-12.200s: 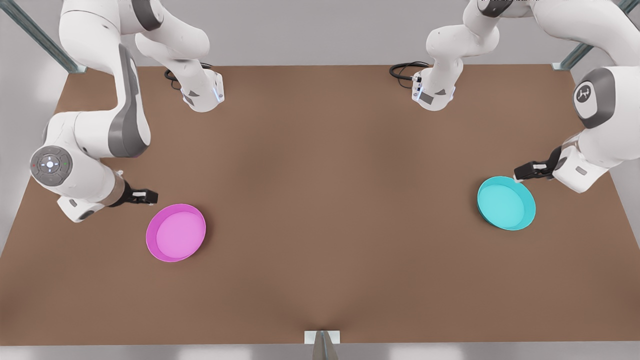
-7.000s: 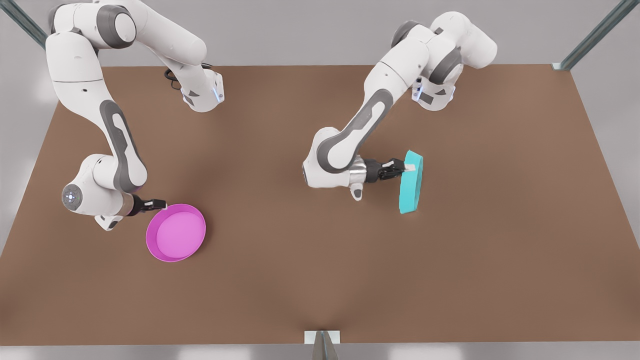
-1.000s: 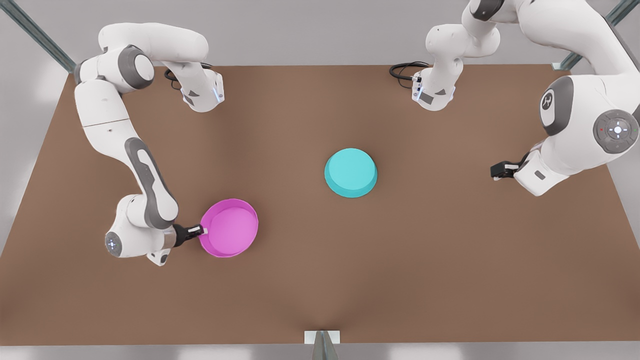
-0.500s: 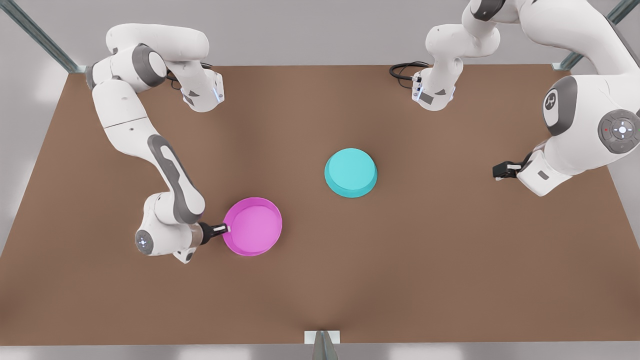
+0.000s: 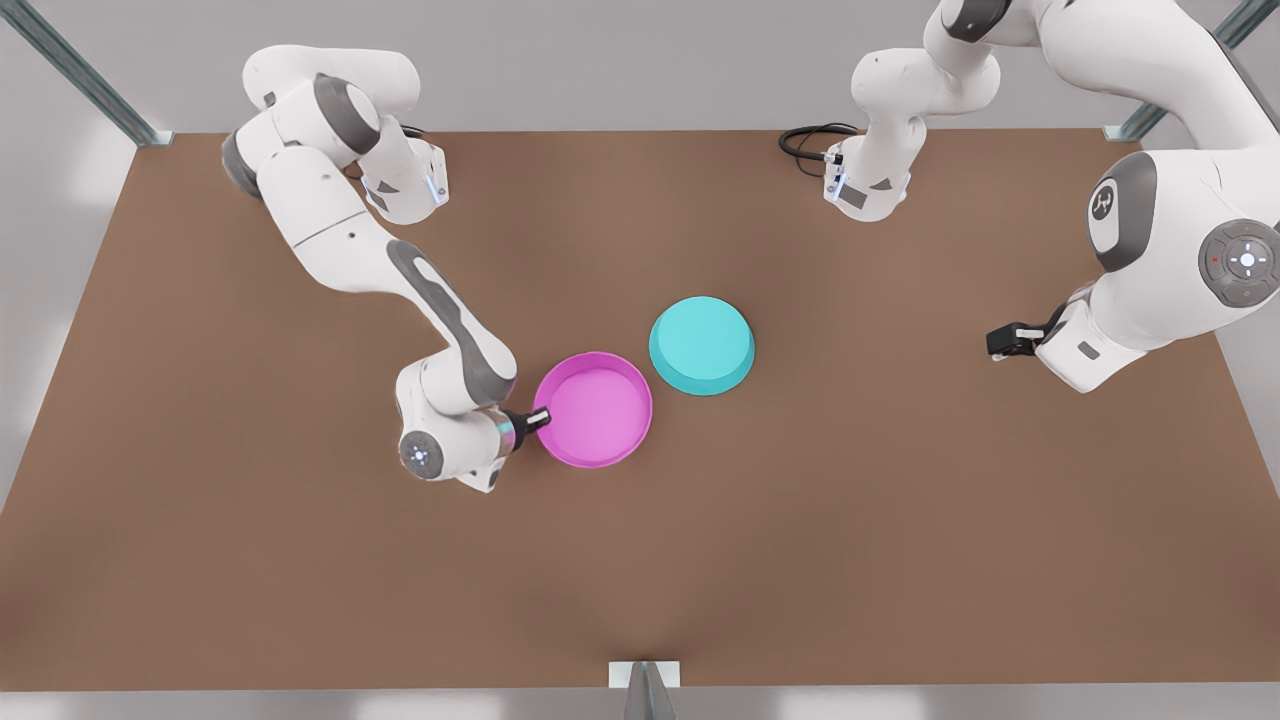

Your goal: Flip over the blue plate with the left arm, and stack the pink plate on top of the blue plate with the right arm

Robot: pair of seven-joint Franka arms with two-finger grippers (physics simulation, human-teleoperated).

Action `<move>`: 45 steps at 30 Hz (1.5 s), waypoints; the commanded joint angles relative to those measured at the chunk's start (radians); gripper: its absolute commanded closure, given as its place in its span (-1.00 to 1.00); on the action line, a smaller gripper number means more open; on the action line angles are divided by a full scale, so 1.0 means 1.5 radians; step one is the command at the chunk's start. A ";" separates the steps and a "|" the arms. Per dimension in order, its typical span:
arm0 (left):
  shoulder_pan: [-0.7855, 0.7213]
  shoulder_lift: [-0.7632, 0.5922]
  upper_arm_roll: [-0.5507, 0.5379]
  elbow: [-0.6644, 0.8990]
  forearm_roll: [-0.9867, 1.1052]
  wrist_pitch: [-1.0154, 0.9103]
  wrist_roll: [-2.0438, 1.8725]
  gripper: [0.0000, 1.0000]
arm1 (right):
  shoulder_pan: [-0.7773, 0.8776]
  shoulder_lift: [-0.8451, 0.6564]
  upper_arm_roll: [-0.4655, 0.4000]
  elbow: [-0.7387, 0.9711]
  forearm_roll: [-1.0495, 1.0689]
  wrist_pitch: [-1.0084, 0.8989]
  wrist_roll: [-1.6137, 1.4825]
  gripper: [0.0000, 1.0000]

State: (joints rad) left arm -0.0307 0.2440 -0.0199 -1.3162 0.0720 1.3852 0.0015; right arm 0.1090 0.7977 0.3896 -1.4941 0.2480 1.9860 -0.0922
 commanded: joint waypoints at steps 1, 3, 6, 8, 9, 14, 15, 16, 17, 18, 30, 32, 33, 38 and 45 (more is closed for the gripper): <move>0.000 0.000 0.000 0.000 0.000 0.000 0.000 -1.00 | 0.002 0.000 0.001 0.000 -0.005 -0.001 0.002 0.57; 0.000 0.000 0.000 0.000 0.000 0.000 0.000 -1.00 | 0.027 0.000 0.004 -0.001 0.015 0.001 0.001 0.57; 0.000 0.000 0.000 0.000 0.000 -0.001 0.000 -1.00 | 0.054 0.000 0.003 0.000 0.026 0.002 0.002 0.57; 0.000 0.000 0.000 0.000 0.000 -0.001 0.000 -1.00 | 0.069 0.000 0.003 0.001 0.040 0.003 0.002 0.57; 0.000 0.000 0.000 0.000 0.000 -0.001 0.000 -1.00 | 0.081 0.000 0.001 0.002 0.045 0.004 0.002 0.57; 0.000 -0.001 0.000 0.000 0.000 -0.004 0.000 -1.00 | 0.153 0.001 -0.013 0.027 0.060 0.026 0.056 0.57; 0.000 0.000 0.000 0.000 0.000 -0.004 0.000 -1.00 | 0.165 0.001 -0.015 0.030 0.060 0.028 0.060 0.57; 0.000 0.000 0.000 0.000 0.000 -0.004 0.001 -1.00 | 0.174 0.001 -0.021 0.031 0.060 0.034 0.070 0.57; 0.000 0.000 0.000 0.000 0.000 -0.004 0.000 -1.00 | 0.184 0.002 -0.023 0.042 0.064 0.034 0.074 0.57; 0.000 0.000 0.000 0.000 0.000 -0.004 0.000 -1.00 | 0.197 0.003 -0.031 0.045 0.064 0.034 0.089 0.57; 0.000 0.000 -0.001 0.000 0.000 -0.004 0.000 -1.00 | 0.247 0.005 -0.031 0.030 0.067 0.074 0.139 0.57; 0.000 0.000 -0.001 0.000 0.000 -0.004 0.000 -1.00 | 0.246 0.003 -0.028 0.011 0.067 0.083 0.139 0.57; 0.000 0.001 -0.001 0.000 0.000 -0.004 0.000 -1.00 | 0.245 0.003 -0.027 0.007 0.067 0.086 0.139 0.57; 0.000 0.002 -0.001 0.000 0.000 -0.004 0.000 -1.00 | 0.251 0.003 -0.026 0.014 0.077 0.087 0.139 0.22; 0.000 0.002 -0.001 0.000 0.000 -0.004 -0.001 -1.00 | 0.268 0.004 -0.027 0.029 0.091 0.097 0.150 -1.00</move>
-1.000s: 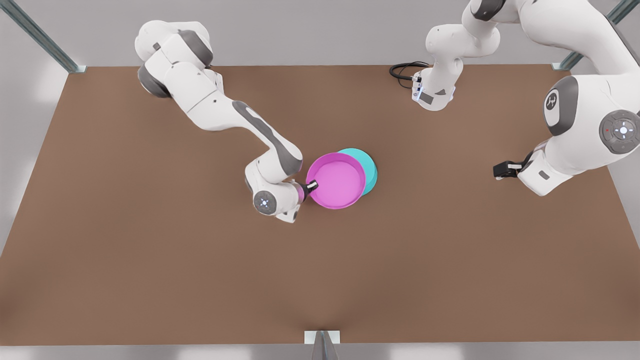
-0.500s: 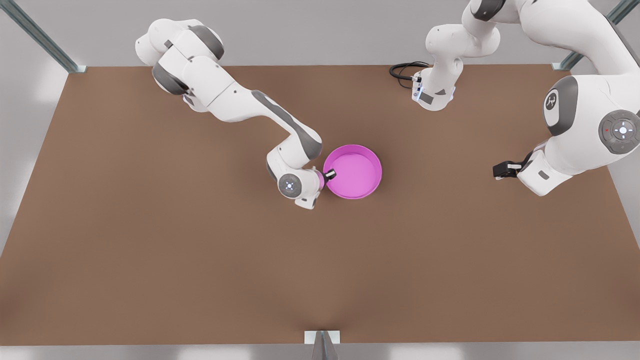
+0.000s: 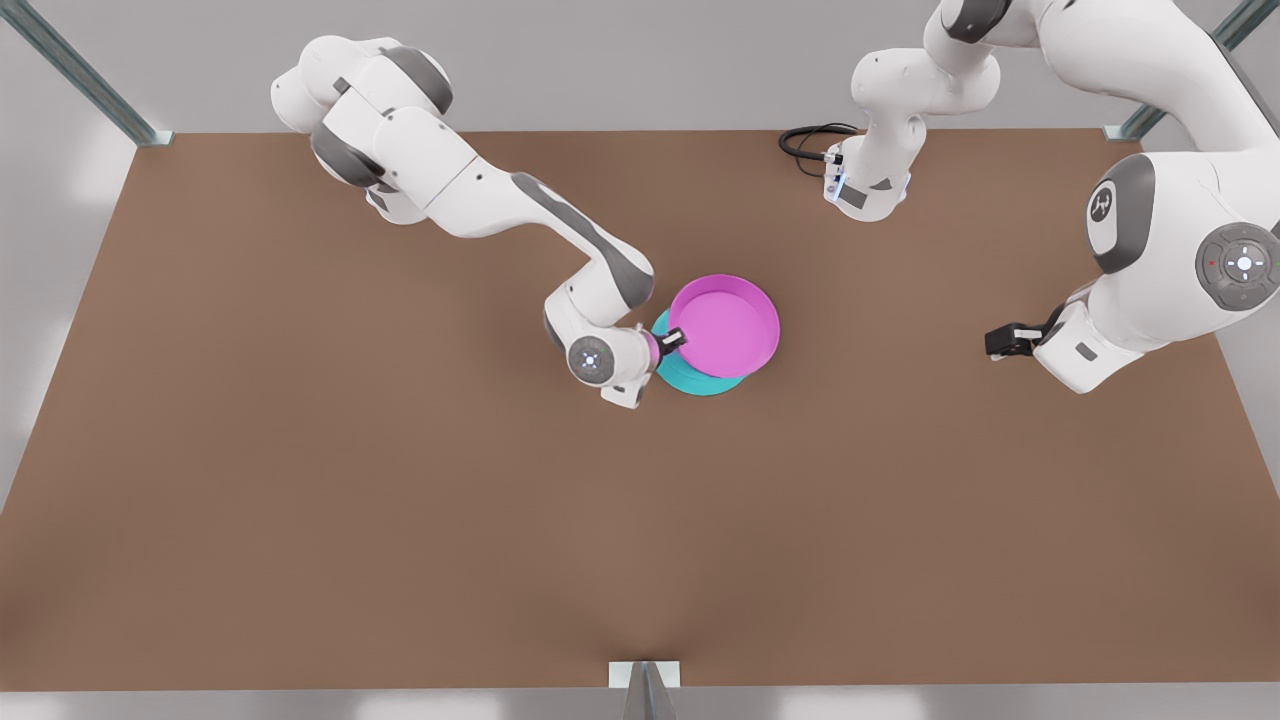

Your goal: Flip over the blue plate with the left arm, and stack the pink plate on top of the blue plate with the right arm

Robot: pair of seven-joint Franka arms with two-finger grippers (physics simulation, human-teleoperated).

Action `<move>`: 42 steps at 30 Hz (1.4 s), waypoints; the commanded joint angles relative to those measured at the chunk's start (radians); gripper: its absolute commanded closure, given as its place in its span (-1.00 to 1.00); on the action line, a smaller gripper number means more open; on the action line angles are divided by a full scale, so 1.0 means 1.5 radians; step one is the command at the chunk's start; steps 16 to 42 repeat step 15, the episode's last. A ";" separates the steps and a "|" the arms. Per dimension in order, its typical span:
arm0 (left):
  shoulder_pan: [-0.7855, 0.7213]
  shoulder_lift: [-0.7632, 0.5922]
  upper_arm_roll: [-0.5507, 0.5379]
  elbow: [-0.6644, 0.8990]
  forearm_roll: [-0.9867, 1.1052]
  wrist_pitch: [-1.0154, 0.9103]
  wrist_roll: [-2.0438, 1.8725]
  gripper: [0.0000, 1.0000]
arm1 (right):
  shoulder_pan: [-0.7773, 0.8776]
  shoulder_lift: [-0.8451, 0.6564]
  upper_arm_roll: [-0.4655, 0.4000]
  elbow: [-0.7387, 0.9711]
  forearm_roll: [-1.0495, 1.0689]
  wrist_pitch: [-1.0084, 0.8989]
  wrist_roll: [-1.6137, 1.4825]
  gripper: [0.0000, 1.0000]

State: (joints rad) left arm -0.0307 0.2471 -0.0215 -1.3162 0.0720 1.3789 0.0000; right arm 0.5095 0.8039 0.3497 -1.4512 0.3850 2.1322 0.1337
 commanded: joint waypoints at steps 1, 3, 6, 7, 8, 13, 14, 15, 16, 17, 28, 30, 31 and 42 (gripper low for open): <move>0.000 0.000 0.000 0.000 0.000 -0.001 0.000 -1.00 | -0.001 0.000 0.000 0.000 0.000 0.001 0.000 -1.00; 0.001 0.000 0.000 0.000 0.000 -0.001 0.000 -1.00 | -0.004 0.000 0.000 0.000 -0.002 0.000 0.000 -1.00; 0.004 -0.001 0.000 0.000 0.000 -0.001 0.000 -1.00 | -0.021 -0.019 -0.004 0.002 -0.018 -0.011 -0.001 -1.00; 0.004 -0.002 0.000 0.000 0.000 -0.001 0.000 -1.00 | -0.051 -0.075 -0.002 0.002 -0.084 -0.039 -0.001 -1.00; 0.004 -0.003 0.000 0.000 0.000 -0.001 0.000 -1.00 | -0.066 -0.139 -0.007 0.007 -0.176 -0.081 -0.001 -1.00; 0.004 -0.010 -0.001 0.000 0.000 -0.001 -0.001 -1.00 | -0.375 -0.442 -0.143 -0.025 -0.292 -0.378 -0.025 -1.00; 0.004 -0.011 -0.001 0.000 0.000 -0.001 -0.001 -1.00 | -0.414 -0.464 -0.117 -0.047 -0.290 -0.379 -0.026 -1.00; 0.004 -0.010 -0.001 0.000 0.000 -0.001 -0.001 -1.00 | -0.410 -0.462 -0.116 -0.035 -0.289 -0.401 -0.020 -1.00; 0.004 -0.010 -0.001 0.000 0.000 -0.001 -0.001 -1.00 | -0.410 -0.462 -0.116 -0.035 -0.289 -0.401 -0.020 -1.00; 0.004 -0.010 -0.001 0.000 0.000 -0.001 -0.001 -1.00 | -0.410 -0.462 -0.116 -0.035 -0.289 -0.401 -0.020 -1.00; 0.004 -0.010 -0.001 0.000 0.000 -0.001 -0.001 -1.00 | -0.410 -0.462 -0.116 -0.035 -0.289 -0.401 -0.020 -1.00; 0.004 -0.010 -0.001 0.000 0.000 -0.001 -0.001 -1.00 | -0.410 -0.462 -0.116 -0.035 -0.289 -0.401 -0.020 -1.00; 0.004 -0.010 -0.001 0.000 0.000 -0.001 -0.001 -1.00 | -0.410 -0.462 -0.116 -0.035 -0.289 -0.401 -0.020 -1.00; 0.004 -0.010 -0.001 0.000 0.000 -0.001 -0.001 -1.00 | -0.410 -0.462 -0.116 -0.035 -0.289 -0.401 -0.020 -1.00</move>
